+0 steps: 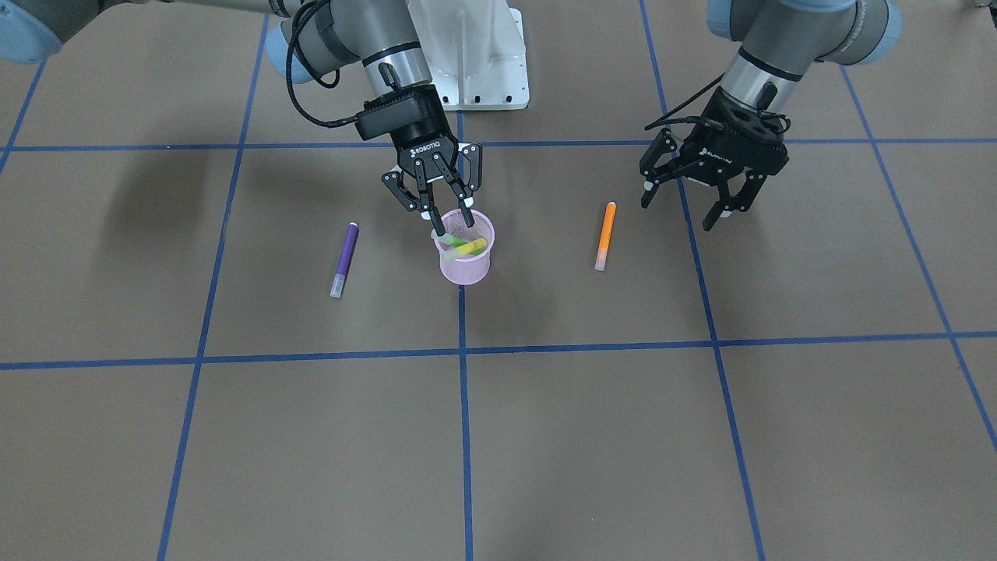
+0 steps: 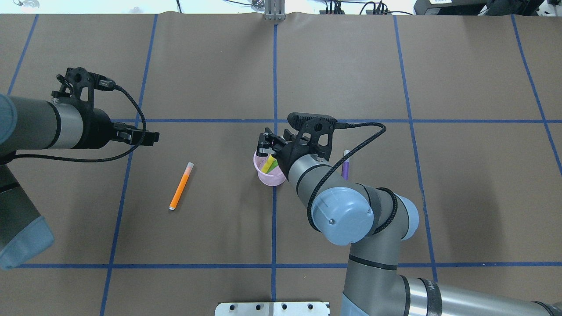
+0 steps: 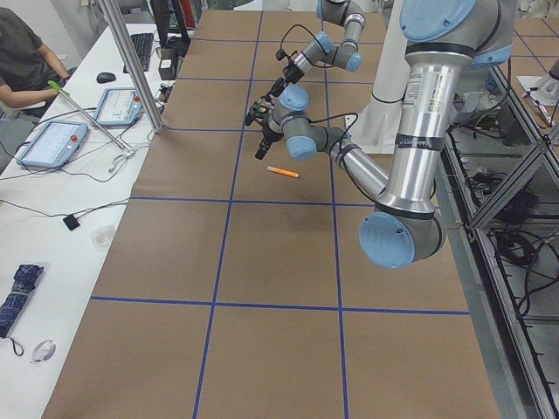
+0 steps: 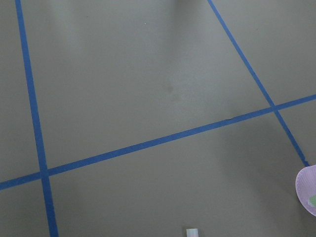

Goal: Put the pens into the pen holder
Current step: 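Lift the yellow marker with the right gripper and lower it into the pink cup, then withdraw the right gripper while the left gripper moves over the orange marker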

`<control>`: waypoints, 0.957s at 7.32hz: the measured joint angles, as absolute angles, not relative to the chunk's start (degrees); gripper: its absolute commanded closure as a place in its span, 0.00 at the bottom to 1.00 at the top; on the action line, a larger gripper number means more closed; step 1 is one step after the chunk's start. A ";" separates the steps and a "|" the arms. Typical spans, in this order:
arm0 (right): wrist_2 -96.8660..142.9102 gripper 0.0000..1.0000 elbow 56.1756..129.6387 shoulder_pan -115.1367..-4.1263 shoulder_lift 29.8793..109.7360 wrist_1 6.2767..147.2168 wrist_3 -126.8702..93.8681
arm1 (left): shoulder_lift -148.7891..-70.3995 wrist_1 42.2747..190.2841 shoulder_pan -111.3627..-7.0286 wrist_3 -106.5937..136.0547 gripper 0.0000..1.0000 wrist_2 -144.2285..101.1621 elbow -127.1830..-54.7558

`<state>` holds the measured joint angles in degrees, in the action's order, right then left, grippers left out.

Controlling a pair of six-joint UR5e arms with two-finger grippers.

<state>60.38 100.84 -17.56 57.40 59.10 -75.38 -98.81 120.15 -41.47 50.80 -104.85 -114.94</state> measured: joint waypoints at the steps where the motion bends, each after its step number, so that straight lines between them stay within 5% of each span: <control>1: 60.43 0.02 100.92 -17.50 57.39 59.08 -75.35 | -98.94 120.07 -41.41 50.80 0.01 -104.85 -114.88; 7: 77.78 0.02 107.00 -25.37 65.65 59.01 -75.24 | -111.56 96.69 -39.98 41.05 0.05 -107.70 -109.00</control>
<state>77.78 107.00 -25.37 65.65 59.01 -75.24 -111.56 96.69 -39.98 41.05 -107.70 -109.00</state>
